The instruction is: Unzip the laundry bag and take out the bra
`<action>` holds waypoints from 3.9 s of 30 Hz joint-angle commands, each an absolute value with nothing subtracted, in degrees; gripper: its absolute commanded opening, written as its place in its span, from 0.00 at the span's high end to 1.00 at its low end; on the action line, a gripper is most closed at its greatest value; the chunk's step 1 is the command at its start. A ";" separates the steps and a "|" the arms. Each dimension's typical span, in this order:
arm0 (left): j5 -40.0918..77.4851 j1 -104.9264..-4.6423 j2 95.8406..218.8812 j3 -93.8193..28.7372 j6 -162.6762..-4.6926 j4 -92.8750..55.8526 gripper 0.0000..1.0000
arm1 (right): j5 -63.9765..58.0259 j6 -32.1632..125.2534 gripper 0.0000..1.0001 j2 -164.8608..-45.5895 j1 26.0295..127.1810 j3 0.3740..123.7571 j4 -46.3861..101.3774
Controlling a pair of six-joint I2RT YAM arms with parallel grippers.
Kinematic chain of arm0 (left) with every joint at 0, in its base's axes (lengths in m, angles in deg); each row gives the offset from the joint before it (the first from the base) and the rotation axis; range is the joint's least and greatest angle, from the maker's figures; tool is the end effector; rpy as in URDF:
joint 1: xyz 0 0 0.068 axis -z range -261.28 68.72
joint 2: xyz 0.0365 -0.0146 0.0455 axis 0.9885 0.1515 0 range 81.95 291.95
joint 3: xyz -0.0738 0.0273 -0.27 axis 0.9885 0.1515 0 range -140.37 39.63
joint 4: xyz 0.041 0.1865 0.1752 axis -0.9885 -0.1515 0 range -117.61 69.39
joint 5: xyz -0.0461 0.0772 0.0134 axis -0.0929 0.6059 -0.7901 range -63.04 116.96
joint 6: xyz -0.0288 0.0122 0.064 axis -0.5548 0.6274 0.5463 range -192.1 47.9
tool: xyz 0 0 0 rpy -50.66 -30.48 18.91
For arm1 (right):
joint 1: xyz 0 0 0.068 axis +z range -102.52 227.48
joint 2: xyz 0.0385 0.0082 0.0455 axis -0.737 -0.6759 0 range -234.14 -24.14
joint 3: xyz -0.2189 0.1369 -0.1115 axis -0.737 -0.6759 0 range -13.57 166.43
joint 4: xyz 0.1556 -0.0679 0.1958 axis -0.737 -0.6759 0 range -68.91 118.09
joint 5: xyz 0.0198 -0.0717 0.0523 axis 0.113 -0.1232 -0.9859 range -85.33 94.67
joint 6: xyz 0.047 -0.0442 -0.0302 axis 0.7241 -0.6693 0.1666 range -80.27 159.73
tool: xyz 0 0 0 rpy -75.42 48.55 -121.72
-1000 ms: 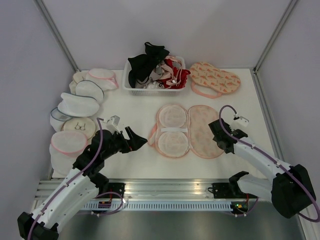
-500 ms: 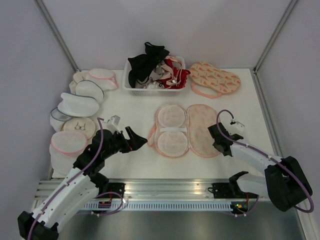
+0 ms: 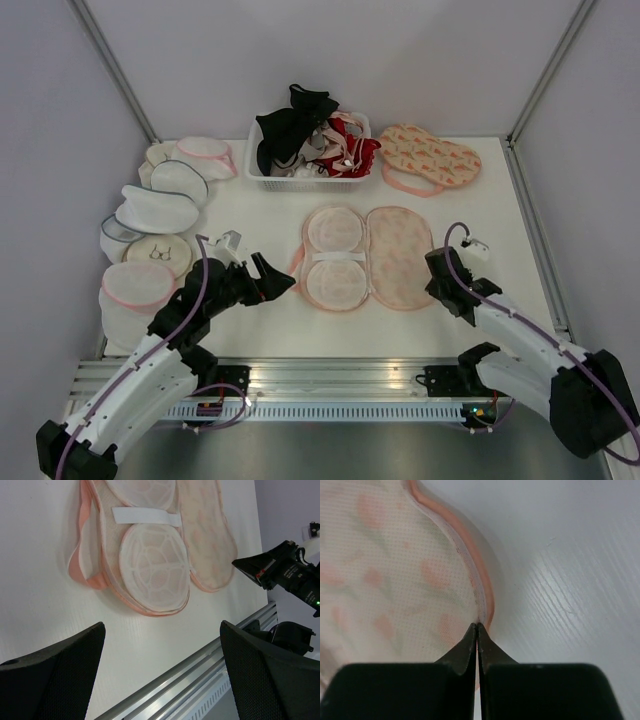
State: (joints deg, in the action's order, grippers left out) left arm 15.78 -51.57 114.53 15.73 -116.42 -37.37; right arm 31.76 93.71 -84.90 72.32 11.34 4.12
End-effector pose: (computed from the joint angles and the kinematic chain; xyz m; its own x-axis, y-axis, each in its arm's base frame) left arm 0.1313 -0.0881 0.2265 -0.7128 -0.3822 -0.5880 0.1962 0.6962 -0.6905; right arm 0.1763 0.0523 0.1489 -0.5958 0.5176 -0.6141 0.5367 0.8254 0.1750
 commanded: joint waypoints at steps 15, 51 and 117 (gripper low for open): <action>18.52 -51.75 111.93 13.26 -119.04 -38.02 0.02 | -4.89 60.92 1.00 -81.60 77.61 25.18 25.52; 5.61 -51.66 163.74 17.05 -113.59 9.78 0.00 | 20.31 63.99 0.02 -77.16 99.42 28.98 19.74; 11.74 -84.73 132.22 4.47 -115.52 -20.97 0.00 | 23.89 63.63 0.02 -80.48 99.33 30.64 15.44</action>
State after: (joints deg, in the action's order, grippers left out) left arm 37.70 -87.02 131.32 3.14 -119.46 -33.57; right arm 16.98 61.38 -81.55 99.29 28.47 15.49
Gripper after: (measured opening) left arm 0.993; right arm 0.976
